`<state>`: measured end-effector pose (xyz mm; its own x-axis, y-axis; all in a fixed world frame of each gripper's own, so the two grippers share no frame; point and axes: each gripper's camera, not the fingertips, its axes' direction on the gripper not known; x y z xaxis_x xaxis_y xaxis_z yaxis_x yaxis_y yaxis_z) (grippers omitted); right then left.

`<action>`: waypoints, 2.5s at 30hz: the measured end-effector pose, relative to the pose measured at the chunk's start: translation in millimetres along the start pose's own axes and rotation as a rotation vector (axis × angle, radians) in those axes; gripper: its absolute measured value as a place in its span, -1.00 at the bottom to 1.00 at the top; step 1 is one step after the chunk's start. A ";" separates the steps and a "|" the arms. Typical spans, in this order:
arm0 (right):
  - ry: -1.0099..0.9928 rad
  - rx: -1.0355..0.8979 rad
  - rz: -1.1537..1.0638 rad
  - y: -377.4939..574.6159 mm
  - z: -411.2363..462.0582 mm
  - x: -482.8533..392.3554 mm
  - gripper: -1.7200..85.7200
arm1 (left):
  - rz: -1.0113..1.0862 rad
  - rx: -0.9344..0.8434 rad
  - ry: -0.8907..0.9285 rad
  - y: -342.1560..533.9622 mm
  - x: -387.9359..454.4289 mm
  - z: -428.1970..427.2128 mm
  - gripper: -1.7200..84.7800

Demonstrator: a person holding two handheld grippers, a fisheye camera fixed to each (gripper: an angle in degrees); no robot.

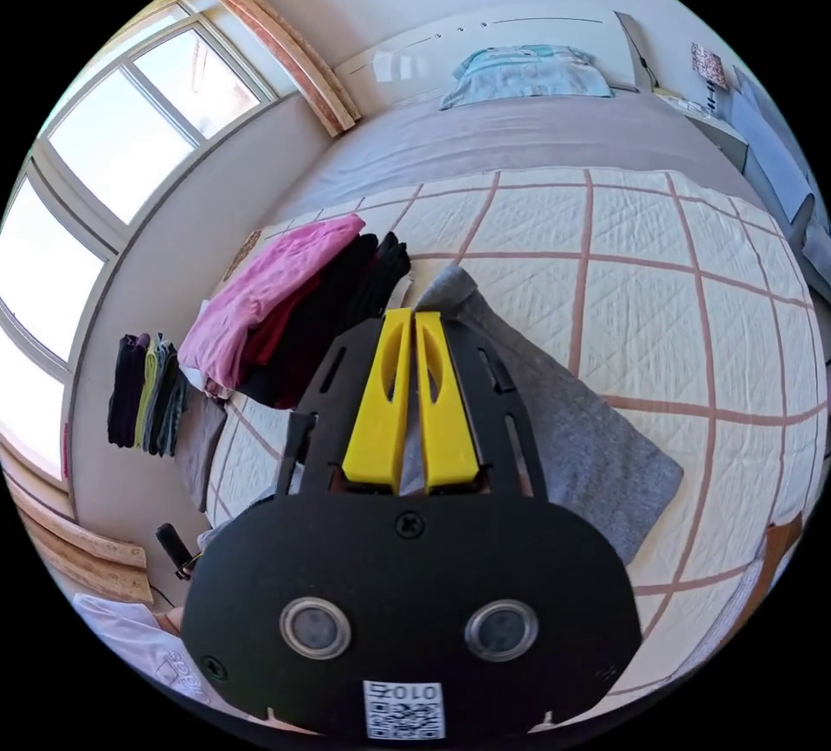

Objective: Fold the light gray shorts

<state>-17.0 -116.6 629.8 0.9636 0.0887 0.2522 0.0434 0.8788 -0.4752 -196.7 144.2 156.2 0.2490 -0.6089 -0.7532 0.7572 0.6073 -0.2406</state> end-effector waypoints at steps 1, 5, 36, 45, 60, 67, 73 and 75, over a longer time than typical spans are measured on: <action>0.006 -0.022 0.004 0.1 3.0 0.9 -0.82 | -0.017 -0.050 -0.048 1.8 -1.0 4.2 -0.88; -0.048 -0.038 0.005 29.9 -30.9 22.2 -0.63 | 0.152 -0.058 -0.217 11.9 38.5 -10.8 -0.84; -0.196 0.090 0.233 461.7 -192.5 6.9 -0.77 | 1.270 -0.549 -0.613 243.4 254.0 182.1 -0.80; -0.178 -0.030 0.030 467.2 -172.0 -88.0 -0.73 | 1.314 -0.668 -0.409 254.6 283.3 129.5 -0.83; 0.159 0.089 -0.817 500.2 -183.4 -310.6 -0.60 | 1.251 -0.807 -0.158 195.9 264.5 105.6 -0.82; 0.238 -0.026 -1.057 448.0 -153.7 -328.4 -0.61 | 1.420 -0.967 0.009 145.0 295.6 91.7 -0.80; 0.226 0.044 -0.987 404.7 -165.5 -296.0 -0.83 | 1.294 -0.789 -0.014 111.4 291.3 34.7 -0.74; 0.167 0.076 -0.841 390.7 -188.0 -250.4 -0.85 | 1.258 -0.584 -0.107 106.5 276.2 -11.0 -0.71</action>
<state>-191.8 116.3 222.5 0.6459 -0.6708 0.3646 0.7481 0.6512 -0.1272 -54.0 46.4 -84.2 0.6314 0.4797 -0.6092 -0.3596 0.8772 0.3180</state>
